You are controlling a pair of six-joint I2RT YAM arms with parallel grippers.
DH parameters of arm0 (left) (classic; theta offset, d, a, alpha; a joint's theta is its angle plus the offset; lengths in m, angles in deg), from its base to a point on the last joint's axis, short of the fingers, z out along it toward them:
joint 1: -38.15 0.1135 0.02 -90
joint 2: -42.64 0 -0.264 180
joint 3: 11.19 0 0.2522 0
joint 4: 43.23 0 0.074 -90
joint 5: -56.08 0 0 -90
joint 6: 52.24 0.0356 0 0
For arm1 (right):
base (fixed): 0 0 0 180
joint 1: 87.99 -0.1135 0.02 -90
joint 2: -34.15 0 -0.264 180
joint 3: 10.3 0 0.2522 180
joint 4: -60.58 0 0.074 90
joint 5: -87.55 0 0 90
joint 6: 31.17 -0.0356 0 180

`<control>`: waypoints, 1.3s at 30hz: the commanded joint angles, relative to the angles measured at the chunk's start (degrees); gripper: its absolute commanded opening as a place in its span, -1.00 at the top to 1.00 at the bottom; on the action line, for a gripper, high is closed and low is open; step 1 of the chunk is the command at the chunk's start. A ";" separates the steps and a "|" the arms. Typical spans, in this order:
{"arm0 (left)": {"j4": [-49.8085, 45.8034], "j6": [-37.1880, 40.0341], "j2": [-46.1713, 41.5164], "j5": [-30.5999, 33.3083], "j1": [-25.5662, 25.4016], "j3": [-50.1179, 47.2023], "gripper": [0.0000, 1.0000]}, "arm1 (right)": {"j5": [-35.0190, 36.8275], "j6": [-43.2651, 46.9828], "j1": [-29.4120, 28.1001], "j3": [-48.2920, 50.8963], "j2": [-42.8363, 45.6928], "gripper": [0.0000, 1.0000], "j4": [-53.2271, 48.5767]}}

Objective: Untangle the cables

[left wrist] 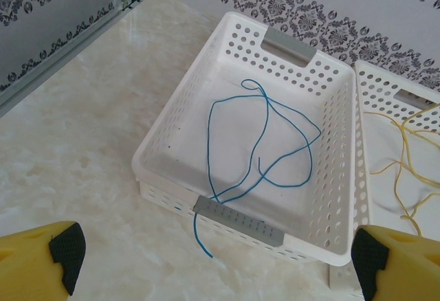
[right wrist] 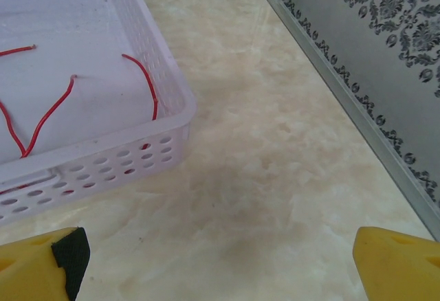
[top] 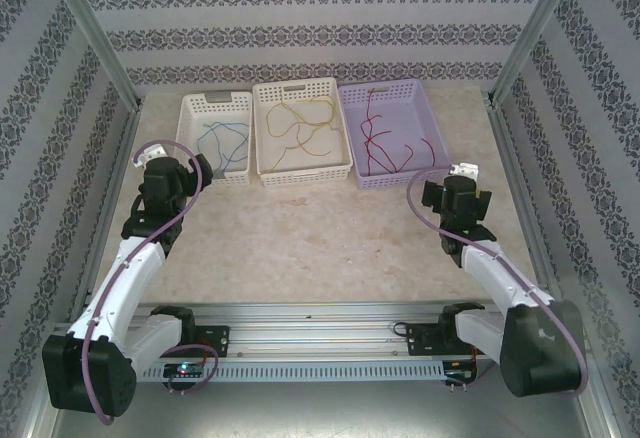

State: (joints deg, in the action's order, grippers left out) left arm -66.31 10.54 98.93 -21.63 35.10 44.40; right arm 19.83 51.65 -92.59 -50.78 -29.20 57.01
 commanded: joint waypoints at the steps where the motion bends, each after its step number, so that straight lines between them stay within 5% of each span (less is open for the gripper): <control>1: 2.54 1.24 0.19 0.39 -0.81 -0.51 -1.00 | -1.98 1.43 0.51 0.60 -2.75 -0.96 10.44; 12: 2.91 3.20 1.18 1.29 -2.13 -0.89 -1.00 | -5.05 5.35 0.22 2.32 -13.11 -0.96 24.73; 24: 6.48 4.72 2.89 1.48 -2.66 -3.30 -1.00 | -17.22 5.09 3.38 5.30 -23.40 -0.96 42.15; 39: 13.15 11.94 10.89 0.42 -3.89 -8.96 -1.00 | -9.98 6.21 0.45 6.33 -23.31 -0.96 44.47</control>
State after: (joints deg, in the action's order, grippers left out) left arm -57.55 19.26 108.84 -21.43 31.82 36.29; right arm 8.01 57.57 -92.11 -44.99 -52.33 98.70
